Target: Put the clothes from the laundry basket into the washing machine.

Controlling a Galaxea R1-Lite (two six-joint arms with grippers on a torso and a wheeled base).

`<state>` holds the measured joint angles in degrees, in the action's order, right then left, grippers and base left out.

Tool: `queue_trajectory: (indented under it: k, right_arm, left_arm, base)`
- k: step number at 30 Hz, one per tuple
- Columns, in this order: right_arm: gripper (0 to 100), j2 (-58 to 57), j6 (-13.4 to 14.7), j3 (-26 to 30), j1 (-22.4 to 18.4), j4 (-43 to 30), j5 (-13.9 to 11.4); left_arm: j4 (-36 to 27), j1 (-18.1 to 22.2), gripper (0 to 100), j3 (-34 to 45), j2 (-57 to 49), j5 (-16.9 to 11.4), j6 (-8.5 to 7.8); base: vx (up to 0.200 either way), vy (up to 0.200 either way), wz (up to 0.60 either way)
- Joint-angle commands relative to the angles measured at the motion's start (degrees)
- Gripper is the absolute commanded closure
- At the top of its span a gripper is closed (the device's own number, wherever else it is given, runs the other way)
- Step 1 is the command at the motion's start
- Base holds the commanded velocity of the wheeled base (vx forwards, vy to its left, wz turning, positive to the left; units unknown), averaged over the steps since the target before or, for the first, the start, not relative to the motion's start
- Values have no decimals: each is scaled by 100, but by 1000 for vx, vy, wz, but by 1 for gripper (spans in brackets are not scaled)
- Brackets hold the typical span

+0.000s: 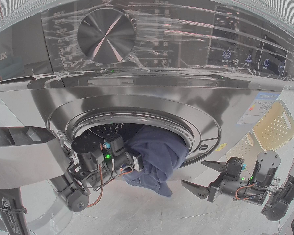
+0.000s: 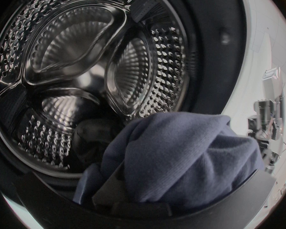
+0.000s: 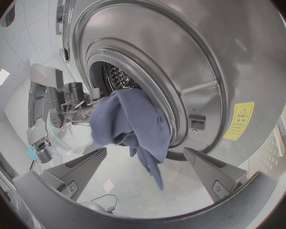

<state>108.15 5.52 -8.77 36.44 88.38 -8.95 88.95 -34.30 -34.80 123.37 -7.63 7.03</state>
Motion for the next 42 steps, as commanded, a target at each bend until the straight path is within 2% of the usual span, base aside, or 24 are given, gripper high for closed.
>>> queue_trajectory:
  k: [1,11,17,21,27,28,32,34,42]
  right_arm:
    - [0,4,-25,314,136,-5,-10]
    - [0,13,-25,419,320,-5,-2]
    - [0,48,-25,499,426,-5,-2]
    - [0,48,-25,516,426,-5,-2]
    - [0,39,-42,657,434,-5,-10]
    - [0,39,-42,657,434,-5,-10]
    - [0,30,-42,639,434,-5,-10]
    - [0,21,-42,639,434,4,-10]
    - [0,39,-42,586,434,4,-10]
  left_arm:
    - [-1,372,100,-1239,847,7,35]
    - [-124,600,100,-2382,1427,42,-18]
    - [-616,618,100,-3331,1629,315,-9]
    - [-985,627,100,-3823,1673,368,0]
    - [-1372,750,100,-3990,1638,403,-35]
    - [-1390,759,0,-3990,1629,403,-35]
    - [-1442,838,0,-4166,1594,420,0]
    - [-1671,776,0,-3771,1321,561,17]
    - [-2436,530,0,-2971,724,535,61]
  base:
    - [0,0,0]
    - [0,0,0]
    - [0,0,0]
    - [0,0,0]
    - [0,0,0]
    - [0,0,0]
    - [0,0,0]
    - [0,0,0]
    - [0,0,0]
